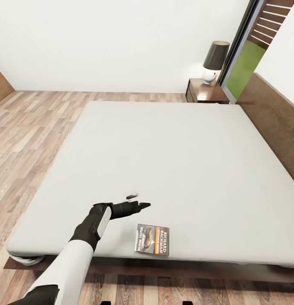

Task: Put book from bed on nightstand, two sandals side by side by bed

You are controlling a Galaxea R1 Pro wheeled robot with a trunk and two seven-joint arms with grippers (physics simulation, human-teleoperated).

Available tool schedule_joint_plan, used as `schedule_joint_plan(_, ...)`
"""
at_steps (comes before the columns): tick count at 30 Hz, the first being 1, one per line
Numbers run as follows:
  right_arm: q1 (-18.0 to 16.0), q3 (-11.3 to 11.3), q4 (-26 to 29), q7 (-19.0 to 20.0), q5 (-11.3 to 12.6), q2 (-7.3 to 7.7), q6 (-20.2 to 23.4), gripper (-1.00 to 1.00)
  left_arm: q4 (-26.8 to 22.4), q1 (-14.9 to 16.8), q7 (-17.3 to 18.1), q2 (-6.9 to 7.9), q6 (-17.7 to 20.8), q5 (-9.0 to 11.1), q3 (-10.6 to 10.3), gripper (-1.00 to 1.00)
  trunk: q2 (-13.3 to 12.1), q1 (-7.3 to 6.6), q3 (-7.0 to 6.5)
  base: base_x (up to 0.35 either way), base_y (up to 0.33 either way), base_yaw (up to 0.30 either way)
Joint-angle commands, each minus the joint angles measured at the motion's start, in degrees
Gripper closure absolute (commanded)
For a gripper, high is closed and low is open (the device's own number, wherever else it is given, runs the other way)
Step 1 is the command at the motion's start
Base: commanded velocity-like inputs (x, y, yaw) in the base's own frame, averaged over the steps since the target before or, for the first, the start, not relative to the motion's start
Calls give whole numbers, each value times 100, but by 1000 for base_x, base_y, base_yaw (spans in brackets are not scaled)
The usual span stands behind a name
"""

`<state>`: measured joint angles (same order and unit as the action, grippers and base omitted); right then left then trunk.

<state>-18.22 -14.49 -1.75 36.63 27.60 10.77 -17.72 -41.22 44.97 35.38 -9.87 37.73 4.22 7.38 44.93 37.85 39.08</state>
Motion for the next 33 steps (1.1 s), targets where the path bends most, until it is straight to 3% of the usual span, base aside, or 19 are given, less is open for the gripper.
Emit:
schedule_joint_plan(1, -6, -46, -19, 33, -18, 3, -21, -100, -1, 3, 8, -6, 47, 27, 26, -100, 45, 23, 22, 0, 0, 0)
schedule_joint_plan(33, -6, -46, -19, 37, -18, 4, -13, -100, -1, 3, 4, -12, 42, 26, 22, -100, 1328, 726, 597, 0, 0, 0)
